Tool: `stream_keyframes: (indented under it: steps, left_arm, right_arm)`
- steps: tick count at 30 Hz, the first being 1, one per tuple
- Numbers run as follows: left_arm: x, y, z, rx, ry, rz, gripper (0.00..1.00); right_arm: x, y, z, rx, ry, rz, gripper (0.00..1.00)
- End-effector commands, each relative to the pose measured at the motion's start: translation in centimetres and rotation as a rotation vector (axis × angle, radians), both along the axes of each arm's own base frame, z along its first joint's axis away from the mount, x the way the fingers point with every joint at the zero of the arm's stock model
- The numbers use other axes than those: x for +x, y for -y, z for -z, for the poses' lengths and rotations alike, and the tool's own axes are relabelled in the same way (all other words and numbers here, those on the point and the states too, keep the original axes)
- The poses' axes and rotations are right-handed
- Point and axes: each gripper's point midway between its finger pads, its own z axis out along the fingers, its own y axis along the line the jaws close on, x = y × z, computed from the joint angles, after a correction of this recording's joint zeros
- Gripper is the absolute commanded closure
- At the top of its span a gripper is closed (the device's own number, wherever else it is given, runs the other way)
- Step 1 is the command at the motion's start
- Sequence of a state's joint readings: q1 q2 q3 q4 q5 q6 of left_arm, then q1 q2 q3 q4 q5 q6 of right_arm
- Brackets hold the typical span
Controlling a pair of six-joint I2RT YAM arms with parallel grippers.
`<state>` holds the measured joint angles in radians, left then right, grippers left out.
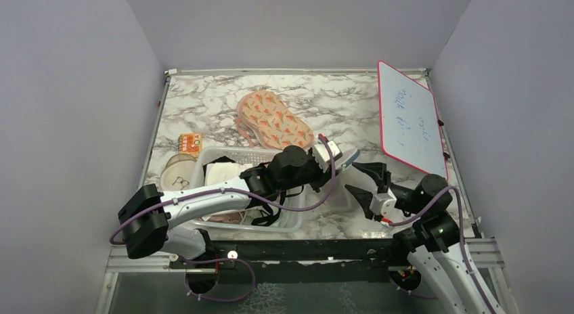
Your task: Unzip the laundry bag and remove the bra
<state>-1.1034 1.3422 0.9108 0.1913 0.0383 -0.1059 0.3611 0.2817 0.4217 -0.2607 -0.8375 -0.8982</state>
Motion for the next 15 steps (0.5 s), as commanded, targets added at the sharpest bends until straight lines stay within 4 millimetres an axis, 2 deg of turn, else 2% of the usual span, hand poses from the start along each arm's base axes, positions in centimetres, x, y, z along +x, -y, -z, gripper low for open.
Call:
stream_keyframes:
  steps: [1,4,8,15]
  left_arm:
    - [-1.2,1.6,-2.1,-0.089,-0.076,0.062,1.0]
    - [-1.4,1.9,-2.0,-0.09,-0.102,0.078,1.0]
    - [-1.5,1.9,-2.3,-0.101,-0.12,0.089,1.0]
    - [-1.5,2.0,-2.6,-0.118,-0.156,0.096,1.0]
  right_arm:
    - [0.1,-0.9,-1.4,-0.001,0.182,-0.066,0.38]
    - [0.3,-1.0,-1.3,0.016,0.189,-0.066,0.42]
    - [0.3,-1.3,-0.4,-0.013,0.178,-0.09,0.53]
    - [1.3,-1.3,0.2,-0.055,0.163,-0.07,0.57]
